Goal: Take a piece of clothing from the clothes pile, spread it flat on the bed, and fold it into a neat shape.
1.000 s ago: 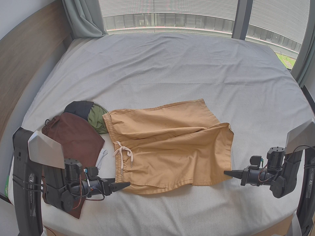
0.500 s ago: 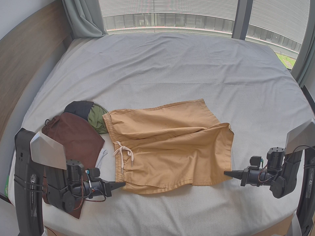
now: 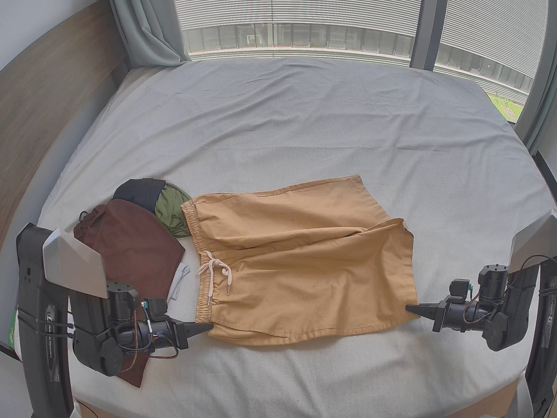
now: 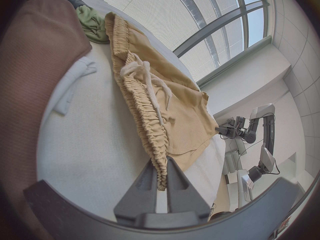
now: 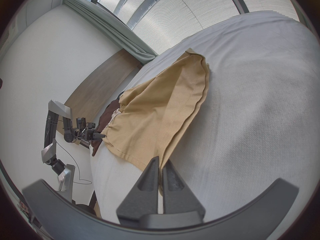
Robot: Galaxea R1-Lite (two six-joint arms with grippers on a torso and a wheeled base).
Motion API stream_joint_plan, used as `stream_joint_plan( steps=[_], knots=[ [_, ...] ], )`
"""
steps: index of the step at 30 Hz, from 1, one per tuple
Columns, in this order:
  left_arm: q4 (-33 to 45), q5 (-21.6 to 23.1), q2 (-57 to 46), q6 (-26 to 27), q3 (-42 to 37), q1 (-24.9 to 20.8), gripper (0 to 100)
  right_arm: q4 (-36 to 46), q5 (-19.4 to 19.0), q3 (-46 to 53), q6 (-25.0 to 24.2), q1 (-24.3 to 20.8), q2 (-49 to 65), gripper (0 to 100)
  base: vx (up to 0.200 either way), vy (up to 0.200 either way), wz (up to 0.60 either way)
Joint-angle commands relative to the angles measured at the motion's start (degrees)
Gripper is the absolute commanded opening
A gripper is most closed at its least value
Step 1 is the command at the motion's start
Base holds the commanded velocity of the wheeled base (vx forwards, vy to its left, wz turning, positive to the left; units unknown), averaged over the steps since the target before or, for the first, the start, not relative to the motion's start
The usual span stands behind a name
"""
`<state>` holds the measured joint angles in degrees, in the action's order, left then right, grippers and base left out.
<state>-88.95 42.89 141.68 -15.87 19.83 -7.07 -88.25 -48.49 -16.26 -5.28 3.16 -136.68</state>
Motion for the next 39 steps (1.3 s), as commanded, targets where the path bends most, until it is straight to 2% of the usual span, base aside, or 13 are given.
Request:
stream_joint_plan(
  steps=[1,9,18,34,35,39],
  knots=[
    [-0.17,0.18,-3.08,-0.04,-2.61,1.53,0,0.01,-0.02,1.58,0.36,0.8,-0.52,0,0.0,0.0,0.0],
    [-0.17,1.76,-5.18,0.67,-6.65,3.12,0,0.09,-0.02,5.63,3.17,0.89,-0.87,0,0.0,0.0,0.0],
    [-0.08,3.78,-5.01,7.61,-11.13,5.4,0,0.09,-0.02,8.62,6.25,0.97,-1.83,0,0.0,0.0,0.0],
    [-0.08,3.96,-4.39,8.05,-10.34,4.79,0,0.09,-0.02,8.62,6.33,1.24,-2.27,0,0.0,0.0,0.0],
    [-0.08,3.96,-4.39,8.05,-10.25,4.79,0,0.01,-0.02,8.44,6.33,1.24,-2.36,100,0.0,0.0,0.0],
    [-0.08,3.96,-4.39,8.14,-10.34,4.7,0,0.01,-0.02,8.53,6.33,1.15,-2.71,100,0.0,0.0,0.0]
  ],
)
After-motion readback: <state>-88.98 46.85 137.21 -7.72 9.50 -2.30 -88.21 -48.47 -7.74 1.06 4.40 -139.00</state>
